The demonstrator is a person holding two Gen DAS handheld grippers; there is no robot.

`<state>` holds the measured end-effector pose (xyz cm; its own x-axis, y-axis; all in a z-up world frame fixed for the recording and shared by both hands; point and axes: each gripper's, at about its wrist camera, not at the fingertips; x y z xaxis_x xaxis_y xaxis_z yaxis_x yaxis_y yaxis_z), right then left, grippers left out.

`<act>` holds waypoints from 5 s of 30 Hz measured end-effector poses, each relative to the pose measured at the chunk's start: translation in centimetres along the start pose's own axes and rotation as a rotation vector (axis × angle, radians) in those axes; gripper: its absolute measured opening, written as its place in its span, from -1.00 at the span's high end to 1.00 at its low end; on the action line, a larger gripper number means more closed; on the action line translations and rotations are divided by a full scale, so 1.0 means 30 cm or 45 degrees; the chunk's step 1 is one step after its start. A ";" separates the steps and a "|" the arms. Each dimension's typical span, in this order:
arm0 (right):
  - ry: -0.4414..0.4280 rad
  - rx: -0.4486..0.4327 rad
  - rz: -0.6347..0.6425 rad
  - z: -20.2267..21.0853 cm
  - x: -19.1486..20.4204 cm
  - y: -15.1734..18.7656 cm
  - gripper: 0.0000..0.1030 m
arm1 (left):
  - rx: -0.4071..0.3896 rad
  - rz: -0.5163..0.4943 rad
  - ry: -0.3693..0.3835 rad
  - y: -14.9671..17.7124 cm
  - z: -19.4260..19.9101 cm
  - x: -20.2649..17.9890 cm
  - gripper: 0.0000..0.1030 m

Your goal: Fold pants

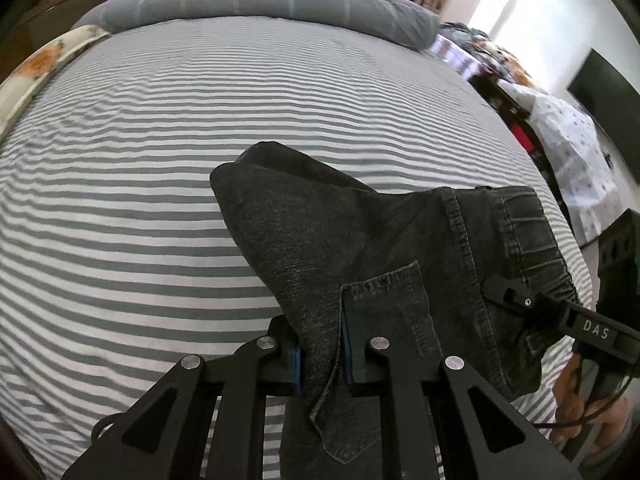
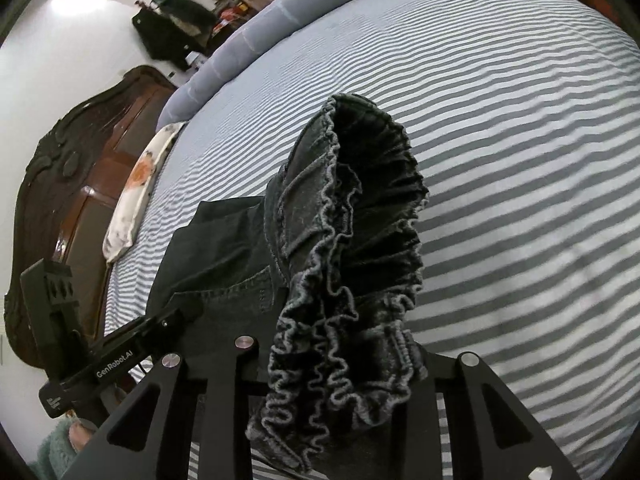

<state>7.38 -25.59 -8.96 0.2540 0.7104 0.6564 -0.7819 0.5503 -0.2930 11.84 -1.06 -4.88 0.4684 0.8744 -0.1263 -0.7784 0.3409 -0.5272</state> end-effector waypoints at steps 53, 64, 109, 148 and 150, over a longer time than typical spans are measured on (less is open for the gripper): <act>0.195 0.020 0.179 -0.433 0.247 0.007 -0.25 | 0.076 0.104 -0.398 0.154 -0.049 0.518 -0.11; 0.277 -0.017 0.267 -0.389 0.337 0.008 -0.32 | 0.026 0.128 -0.433 0.156 0.010 0.460 -0.26; 0.465 -0.196 0.545 -0.227 0.548 0.324 -0.97 | -0.153 0.142 -0.504 0.263 0.276 0.374 -0.73; 0.486 -0.155 0.531 -0.241 0.524 0.348 -0.97 | -0.148 0.104 -0.506 0.267 0.257 0.359 -0.73; 0.487 -0.152 0.528 -0.242 0.522 0.349 -0.97 | -0.146 0.103 -0.503 0.268 0.255 0.360 -0.73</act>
<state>7.30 -5.52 -6.81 0.1453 0.9732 0.1780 -0.7958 0.2219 -0.5634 7.43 13.76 -4.06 0.1942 0.9696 0.1491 -0.7439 0.2447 -0.6219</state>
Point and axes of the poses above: each gripper's, at about its wrist camera, not at the fingertips, and z roughly against the way its jaws point, x to its left, y to its underside, and after that the axes turned 13 degrees about -z, right-handed
